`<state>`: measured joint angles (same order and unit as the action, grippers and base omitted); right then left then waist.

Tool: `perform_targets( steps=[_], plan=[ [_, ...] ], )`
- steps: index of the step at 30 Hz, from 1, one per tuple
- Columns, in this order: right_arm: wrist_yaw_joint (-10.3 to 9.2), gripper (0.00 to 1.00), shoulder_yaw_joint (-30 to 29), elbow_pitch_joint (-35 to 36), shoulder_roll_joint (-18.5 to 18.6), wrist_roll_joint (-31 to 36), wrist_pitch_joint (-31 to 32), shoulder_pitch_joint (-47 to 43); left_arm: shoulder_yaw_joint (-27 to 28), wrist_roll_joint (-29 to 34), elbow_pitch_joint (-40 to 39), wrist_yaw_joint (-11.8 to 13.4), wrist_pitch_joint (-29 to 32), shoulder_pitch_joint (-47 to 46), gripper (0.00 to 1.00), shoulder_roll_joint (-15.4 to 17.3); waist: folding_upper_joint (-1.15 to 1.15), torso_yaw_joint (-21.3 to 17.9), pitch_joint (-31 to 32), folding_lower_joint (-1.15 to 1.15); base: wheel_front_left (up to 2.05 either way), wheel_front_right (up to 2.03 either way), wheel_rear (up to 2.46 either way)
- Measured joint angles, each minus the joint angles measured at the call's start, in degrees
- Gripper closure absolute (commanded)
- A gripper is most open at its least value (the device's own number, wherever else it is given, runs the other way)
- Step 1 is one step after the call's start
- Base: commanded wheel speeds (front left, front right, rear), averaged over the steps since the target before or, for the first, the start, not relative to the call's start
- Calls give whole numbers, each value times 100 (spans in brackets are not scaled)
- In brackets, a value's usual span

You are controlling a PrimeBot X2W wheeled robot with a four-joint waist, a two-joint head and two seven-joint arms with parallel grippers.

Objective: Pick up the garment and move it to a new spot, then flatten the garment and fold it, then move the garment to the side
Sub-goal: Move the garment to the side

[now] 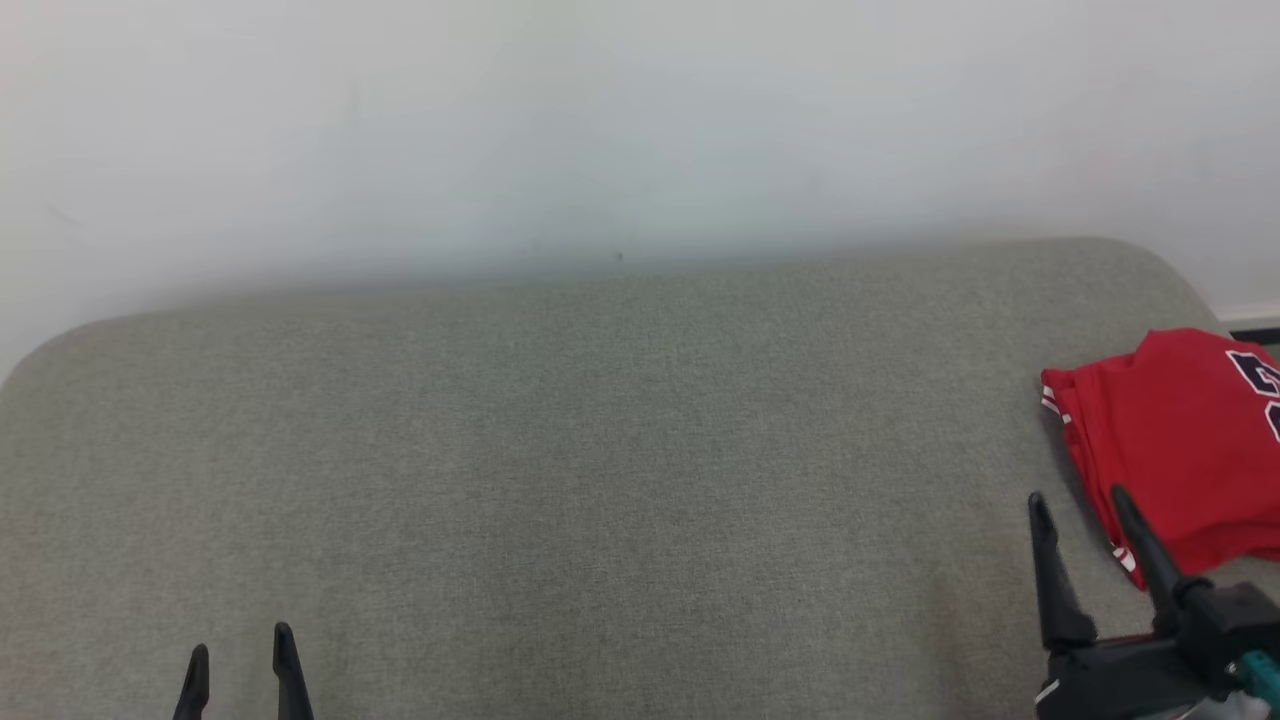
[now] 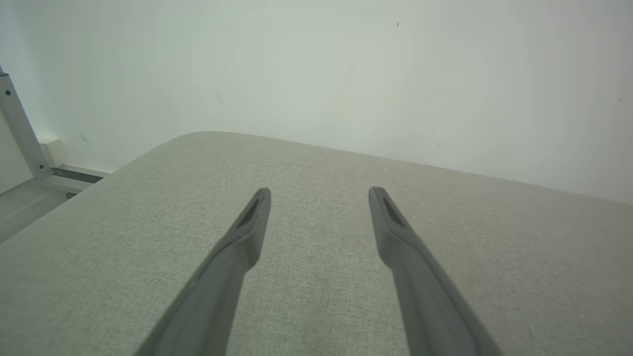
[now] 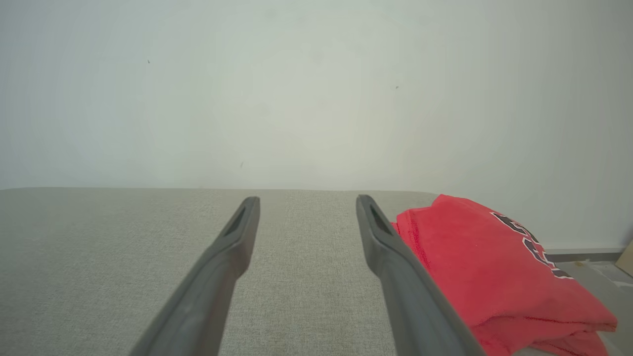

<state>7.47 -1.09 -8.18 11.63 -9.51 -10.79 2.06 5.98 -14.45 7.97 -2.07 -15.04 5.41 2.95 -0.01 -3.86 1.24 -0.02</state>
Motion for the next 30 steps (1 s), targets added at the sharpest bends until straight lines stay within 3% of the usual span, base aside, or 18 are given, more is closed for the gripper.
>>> perform_targets(
  steps=[15, 30],
  plan=[
    [1, 0, 125, -524, -535, 208, -388, -431, -26, 240, 331, -254, 0, 164, 0, -1, 1, 188, 288, 1, 0, 0, 0],
    [1, 0, -33, -595, -725, 281, -419, -503, -107, 364, 374, -304, 0, 159, 0, -1, 1, 140, 240, 1, 0, 0, 0]
  ],
)
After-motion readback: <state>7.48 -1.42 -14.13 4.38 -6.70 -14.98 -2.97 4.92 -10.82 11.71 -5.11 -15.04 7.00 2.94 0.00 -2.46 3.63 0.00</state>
